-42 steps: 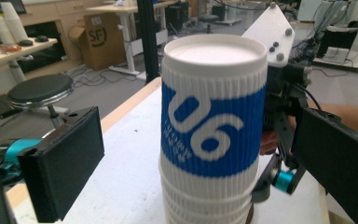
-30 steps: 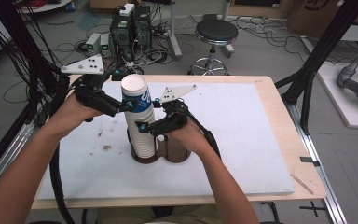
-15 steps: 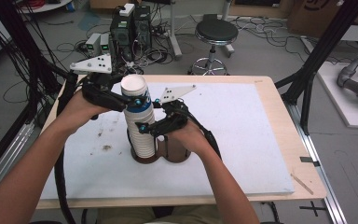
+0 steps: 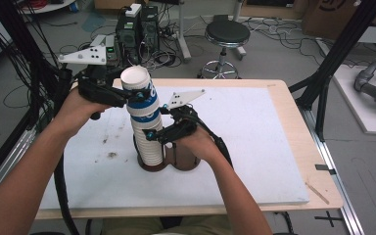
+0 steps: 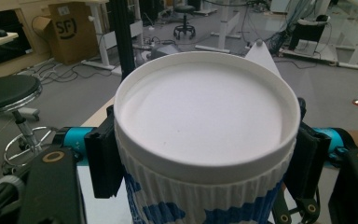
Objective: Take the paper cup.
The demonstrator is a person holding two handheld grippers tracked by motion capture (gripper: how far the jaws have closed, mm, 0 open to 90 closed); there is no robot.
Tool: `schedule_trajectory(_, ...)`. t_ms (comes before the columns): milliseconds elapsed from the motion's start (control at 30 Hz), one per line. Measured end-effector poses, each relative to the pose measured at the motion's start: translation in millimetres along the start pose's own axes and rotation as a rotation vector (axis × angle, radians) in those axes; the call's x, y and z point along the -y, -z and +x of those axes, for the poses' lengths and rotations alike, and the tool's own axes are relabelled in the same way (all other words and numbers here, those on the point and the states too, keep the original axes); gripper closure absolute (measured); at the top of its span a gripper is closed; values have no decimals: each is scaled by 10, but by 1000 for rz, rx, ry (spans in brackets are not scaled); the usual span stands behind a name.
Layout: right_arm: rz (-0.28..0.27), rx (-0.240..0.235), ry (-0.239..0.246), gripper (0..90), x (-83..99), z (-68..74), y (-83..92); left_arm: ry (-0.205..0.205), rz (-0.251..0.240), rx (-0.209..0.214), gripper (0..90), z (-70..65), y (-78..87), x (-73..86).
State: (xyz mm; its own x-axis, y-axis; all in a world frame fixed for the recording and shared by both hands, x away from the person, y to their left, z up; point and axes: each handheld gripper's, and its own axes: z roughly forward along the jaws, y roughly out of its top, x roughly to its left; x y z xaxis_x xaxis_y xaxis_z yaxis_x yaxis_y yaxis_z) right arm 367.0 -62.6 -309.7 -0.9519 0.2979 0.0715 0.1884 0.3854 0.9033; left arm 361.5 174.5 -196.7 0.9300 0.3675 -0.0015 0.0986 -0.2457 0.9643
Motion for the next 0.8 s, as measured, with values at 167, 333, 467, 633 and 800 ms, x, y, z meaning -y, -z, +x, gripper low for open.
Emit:
schedule_trajectory(167, 0, 6, 10, 152, 9, -9, -5, -4, -28, -7, 282, -13, 31, -130)
schedule_trajectory(333, 12, 2, -8, 152, 29, -16, -9, -19, -46, -18, 282, -38, 75, -265)
schedule_trajectory(467, 13, 2, -9, 152, 33, -16, -4, -26, -74, -27, 282, -55, 135, -367)
schedule_trajectory(633, 12, 3, -8, 147, 39, -12, -3, -28, -101, -41, 282, -105, 240, -464)
schedule_trajectory(800, 35, 10, 9, 145, 65, -9, 23, -30, -94, -54, 282, -197, 303, -515)
